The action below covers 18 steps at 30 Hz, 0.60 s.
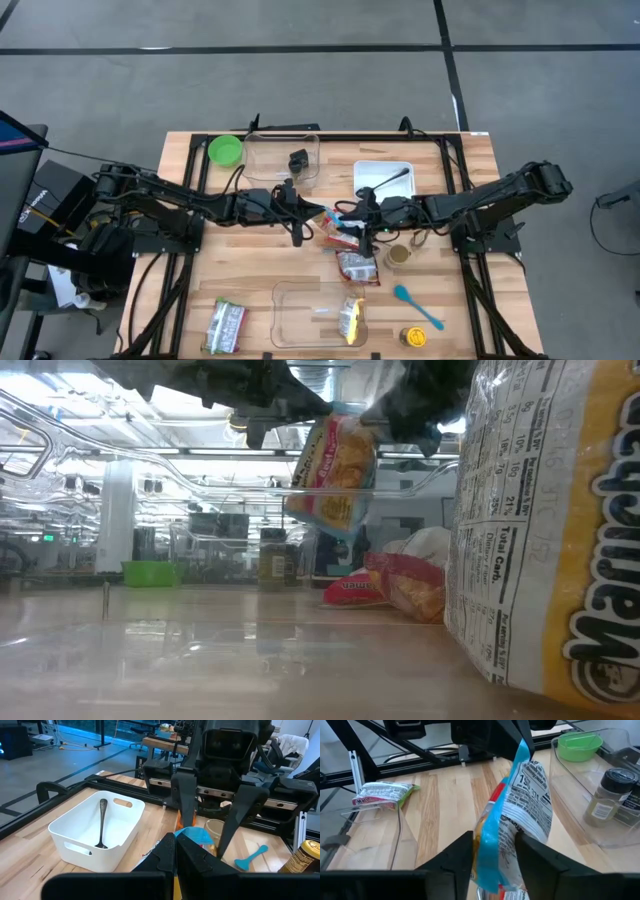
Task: Pick & Place Food Item
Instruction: Put the blue noodle pack into the bottom transparent bin
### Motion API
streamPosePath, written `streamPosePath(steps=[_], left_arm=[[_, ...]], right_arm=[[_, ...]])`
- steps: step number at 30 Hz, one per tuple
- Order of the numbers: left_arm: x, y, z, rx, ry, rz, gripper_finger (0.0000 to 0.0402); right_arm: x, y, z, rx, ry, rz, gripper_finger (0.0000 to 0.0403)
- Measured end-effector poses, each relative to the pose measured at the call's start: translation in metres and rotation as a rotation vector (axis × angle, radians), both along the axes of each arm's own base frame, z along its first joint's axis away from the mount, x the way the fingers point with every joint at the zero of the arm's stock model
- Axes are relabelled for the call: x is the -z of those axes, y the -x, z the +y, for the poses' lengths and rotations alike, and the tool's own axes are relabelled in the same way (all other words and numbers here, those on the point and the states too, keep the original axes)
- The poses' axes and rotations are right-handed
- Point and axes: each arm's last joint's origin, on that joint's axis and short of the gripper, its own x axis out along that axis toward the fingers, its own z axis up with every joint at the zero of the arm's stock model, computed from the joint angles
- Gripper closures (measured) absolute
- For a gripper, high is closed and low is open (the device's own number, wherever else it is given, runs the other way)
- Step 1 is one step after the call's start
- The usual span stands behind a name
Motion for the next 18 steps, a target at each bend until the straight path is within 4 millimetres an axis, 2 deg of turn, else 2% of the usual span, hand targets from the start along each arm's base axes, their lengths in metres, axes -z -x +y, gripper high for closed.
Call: streamPosePath(steps=[14,18], left_arm=[[0.001,0.0002,0.0001,-0.002,-0.001,0.011,0.0401],[0.0017,0.0003,0.0001,-0.002,-0.002,0.018,0.0401]], right_arm=[[0.0003,-0.0001,0.0,0.0,0.001,0.001,0.0393],[0.0003,-0.0001,0.0,0.0,0.001,0.002,0.0397]])
